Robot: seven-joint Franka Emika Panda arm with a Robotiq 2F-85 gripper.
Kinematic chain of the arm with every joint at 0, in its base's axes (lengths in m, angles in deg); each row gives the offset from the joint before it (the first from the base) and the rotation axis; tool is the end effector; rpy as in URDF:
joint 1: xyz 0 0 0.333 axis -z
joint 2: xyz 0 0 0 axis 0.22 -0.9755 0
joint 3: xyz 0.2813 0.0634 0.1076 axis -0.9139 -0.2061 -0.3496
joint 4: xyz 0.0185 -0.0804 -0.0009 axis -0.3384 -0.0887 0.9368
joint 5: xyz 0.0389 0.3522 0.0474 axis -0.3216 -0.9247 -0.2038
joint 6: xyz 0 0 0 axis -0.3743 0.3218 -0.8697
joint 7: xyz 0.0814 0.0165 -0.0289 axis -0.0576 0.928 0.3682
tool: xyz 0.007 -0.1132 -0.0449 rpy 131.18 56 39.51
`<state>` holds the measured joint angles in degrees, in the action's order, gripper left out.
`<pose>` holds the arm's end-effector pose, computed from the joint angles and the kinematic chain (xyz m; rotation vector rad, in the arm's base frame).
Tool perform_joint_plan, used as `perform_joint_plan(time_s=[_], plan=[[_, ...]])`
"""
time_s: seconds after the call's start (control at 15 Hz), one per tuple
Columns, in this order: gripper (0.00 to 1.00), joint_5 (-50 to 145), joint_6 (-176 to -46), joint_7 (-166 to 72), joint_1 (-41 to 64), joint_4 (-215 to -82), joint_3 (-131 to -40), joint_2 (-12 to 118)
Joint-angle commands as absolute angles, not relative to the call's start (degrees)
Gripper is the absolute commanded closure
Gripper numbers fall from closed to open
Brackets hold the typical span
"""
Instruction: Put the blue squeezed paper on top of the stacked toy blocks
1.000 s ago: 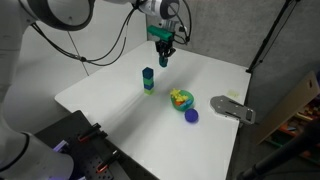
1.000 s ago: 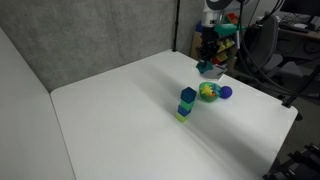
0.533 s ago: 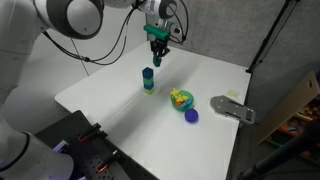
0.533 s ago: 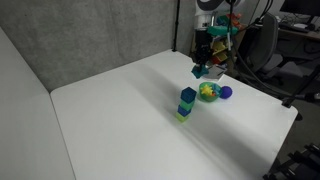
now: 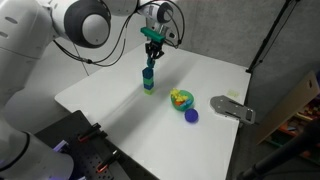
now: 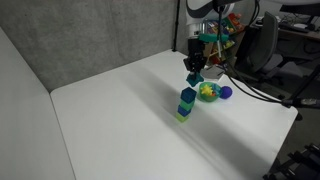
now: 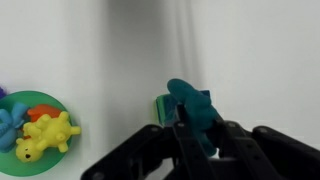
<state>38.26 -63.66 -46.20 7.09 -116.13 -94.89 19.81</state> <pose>0.6680 0.1252 0.2872 -2.9465 -0.1373 0.6009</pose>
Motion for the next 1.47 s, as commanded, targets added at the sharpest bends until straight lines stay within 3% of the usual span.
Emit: perform_joint_plan(time_s=[0.0, 0.8, 0.87, 0.93, 1.07, 1.4], plan=[[0.93, 37.6, -60.4, -45.5, 6.4, -111.5, -95.1, 17.2], [0.92, 38.3, -60.2, -45.4, 5.0, -109.4, -94.8, 14.6], [0.77, 38.3, -60.0, -45.4, 5.1, -109.2, -94.8, 14.5], [0.52, 38.3, -59.8, -45.3, 5.1, -109.0, -94.8, 14.3], [0.45, 38.3, -59.6, -45.3, 5.1, -108.9, -94.8, 14.2], [0.05, 38.4, -59.5, -45.0, 5.2, -108.8, -94.8, 14.7]])
